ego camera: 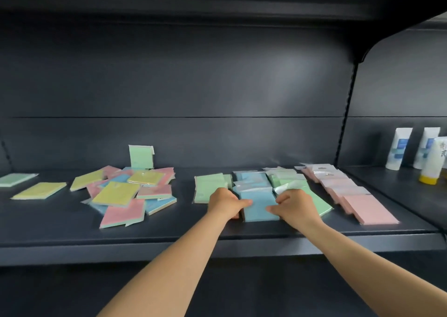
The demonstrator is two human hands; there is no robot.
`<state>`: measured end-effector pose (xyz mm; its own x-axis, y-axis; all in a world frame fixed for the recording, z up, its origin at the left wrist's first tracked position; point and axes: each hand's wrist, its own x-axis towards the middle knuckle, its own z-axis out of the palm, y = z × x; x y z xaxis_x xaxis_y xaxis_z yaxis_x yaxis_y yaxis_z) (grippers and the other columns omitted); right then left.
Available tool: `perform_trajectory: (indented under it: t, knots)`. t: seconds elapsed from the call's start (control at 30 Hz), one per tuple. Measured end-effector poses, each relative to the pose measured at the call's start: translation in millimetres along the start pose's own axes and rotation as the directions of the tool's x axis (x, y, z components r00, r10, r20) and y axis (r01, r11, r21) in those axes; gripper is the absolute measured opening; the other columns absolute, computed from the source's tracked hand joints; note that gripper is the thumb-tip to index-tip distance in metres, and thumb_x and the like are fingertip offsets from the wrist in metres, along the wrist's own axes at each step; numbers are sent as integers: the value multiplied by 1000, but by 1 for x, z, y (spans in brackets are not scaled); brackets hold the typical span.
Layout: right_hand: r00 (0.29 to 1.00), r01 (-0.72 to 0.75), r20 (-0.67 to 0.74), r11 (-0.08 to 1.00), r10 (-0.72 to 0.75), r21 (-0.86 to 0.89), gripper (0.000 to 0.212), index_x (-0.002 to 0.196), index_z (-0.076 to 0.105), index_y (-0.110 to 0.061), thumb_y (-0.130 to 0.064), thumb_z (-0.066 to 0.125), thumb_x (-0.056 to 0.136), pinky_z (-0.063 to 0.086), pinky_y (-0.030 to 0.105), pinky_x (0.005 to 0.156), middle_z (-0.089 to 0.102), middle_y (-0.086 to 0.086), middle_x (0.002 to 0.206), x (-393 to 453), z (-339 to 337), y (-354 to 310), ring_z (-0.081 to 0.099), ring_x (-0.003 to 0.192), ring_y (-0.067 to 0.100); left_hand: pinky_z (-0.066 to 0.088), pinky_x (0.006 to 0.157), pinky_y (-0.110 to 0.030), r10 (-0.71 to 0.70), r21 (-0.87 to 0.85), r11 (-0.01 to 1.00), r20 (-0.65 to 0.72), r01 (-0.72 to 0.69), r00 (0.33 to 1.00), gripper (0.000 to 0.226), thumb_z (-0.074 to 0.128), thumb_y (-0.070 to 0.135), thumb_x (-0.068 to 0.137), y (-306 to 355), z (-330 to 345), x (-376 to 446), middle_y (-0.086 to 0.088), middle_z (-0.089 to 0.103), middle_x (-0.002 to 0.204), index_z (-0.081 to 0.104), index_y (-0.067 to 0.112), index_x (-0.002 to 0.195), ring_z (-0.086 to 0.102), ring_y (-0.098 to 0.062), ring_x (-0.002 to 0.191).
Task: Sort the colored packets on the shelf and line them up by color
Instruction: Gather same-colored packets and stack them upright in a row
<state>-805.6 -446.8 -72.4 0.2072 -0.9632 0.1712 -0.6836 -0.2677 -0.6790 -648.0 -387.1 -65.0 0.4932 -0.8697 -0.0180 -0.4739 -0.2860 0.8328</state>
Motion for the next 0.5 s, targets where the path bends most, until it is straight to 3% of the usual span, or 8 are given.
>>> perform_trajectory:
  t: [0.13, 0.23, 0.37, 0.5]
  knots:
    - [997, 77, -1, 990, -78, -118, 30, 96, 66, -15, -32, 77, 74, 41, 24, 68, 64, -2, 86, 5, -8, -19, 57, 73, 14, 52, 81, -28, 52, 81, 995, 36, -54, 998, 36, 72, 37, 77, -5, -27, 0, -9, 72, 91, 70, 4, 91, 68, -22, 79]
    - [985, 174, 44, 974, -169, -148, 37, 105, 64, -16, -37, 75, 76, 40, 26, 70, 62, -2, 95, 7, -3, -50, 57, 83, 16, 46, 74, -26, 116, 224, 967, 26, -119, 993, 23, 72, 36, 76, -16, -68, 1, -5, 62, 78, 65, 15, 84, 57, -20, 74]
    - [941, 322, 151, 937, -302, -135, 40, 105, 64, -15, -39, 75, 76, 42, 27, 75, 61, -1, 99, 6, 27, -110, 57, 90, 18, 40, 69, -27, 152, 305, 944, -73, -123, 986, 16, 71, 32, 75, -47, -149, 6, 0, 51, 78, 62, 18, 78, 46, -16, 74]
    - [878, 432, 253, 901, -408, -47, 40, 108, 62, -19, -39, 75, 76, 41, 23, 78, 58, -5, 101, -2, 80, -177, 56, 92, 13, 42, 78, -23, 95, 269, 963, -238, -28, 967, 25, 75, 31, 76, -93, -239, 6, 6, 59, 91, 71, 15, 95, 58, -16, 88]
